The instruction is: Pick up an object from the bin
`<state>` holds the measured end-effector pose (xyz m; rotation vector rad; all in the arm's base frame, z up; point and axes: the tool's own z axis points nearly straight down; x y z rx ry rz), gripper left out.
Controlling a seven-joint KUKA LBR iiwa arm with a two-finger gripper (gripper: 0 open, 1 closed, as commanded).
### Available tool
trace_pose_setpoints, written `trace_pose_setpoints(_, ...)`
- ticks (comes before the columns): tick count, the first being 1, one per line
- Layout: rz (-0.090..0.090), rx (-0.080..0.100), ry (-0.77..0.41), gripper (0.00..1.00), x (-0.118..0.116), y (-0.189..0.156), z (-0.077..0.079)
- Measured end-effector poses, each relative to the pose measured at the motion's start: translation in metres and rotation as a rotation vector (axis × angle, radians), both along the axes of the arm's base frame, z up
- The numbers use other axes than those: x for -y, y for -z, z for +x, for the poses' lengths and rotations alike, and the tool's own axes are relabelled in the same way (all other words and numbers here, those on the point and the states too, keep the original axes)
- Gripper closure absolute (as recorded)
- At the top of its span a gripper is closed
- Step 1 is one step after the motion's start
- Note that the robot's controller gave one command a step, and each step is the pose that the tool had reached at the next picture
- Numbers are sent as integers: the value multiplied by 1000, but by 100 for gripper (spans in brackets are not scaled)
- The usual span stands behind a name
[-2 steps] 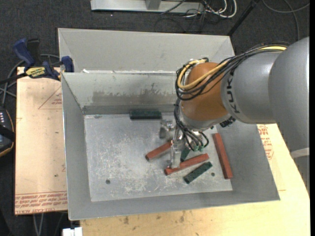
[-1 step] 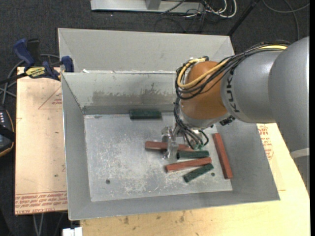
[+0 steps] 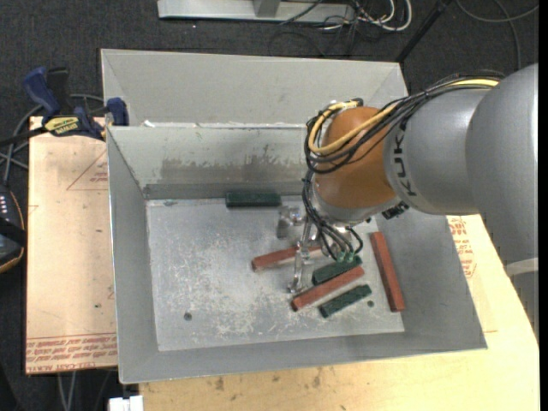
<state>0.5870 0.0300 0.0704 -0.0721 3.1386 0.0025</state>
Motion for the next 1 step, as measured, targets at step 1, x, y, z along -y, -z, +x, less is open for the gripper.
trace_pose_setpoints(1,0,-1,0,100,0,0,0)
